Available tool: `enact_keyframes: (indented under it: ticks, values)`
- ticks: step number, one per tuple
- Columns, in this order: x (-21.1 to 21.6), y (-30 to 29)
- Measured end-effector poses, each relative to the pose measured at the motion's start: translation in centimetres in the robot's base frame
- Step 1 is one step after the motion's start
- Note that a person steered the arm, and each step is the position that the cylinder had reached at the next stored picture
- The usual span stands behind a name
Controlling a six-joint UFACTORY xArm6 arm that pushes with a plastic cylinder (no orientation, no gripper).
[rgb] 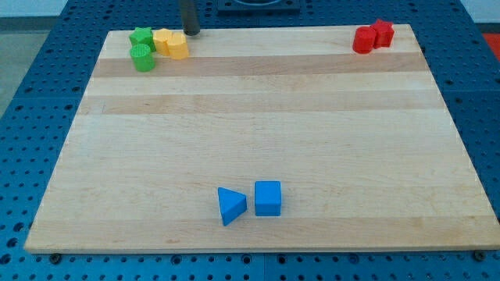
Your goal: Move the group of blocks a bit down
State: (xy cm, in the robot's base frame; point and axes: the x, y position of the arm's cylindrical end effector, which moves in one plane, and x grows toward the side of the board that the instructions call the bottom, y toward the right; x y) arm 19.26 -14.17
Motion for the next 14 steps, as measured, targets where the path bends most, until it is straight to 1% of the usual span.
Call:
enact_keyframes:
  ticks: [2, 4, 5, 6, 7, 9, 10, 11, 12, 13, 14]
  values:
    - [0.0, -4.3]
    - [0.8, -4.8]
    - [1.3, -6.1]
    - [-0.1, -6.8]
    - [-0.1, -7.5]
    - [-0.1, -12.3]
    - [0.6, -13.9]
    - [1.8, -13.8]
    - [1.9, -11.3]
    - [2.5, -7.7]
    - [4.7, -3.2]
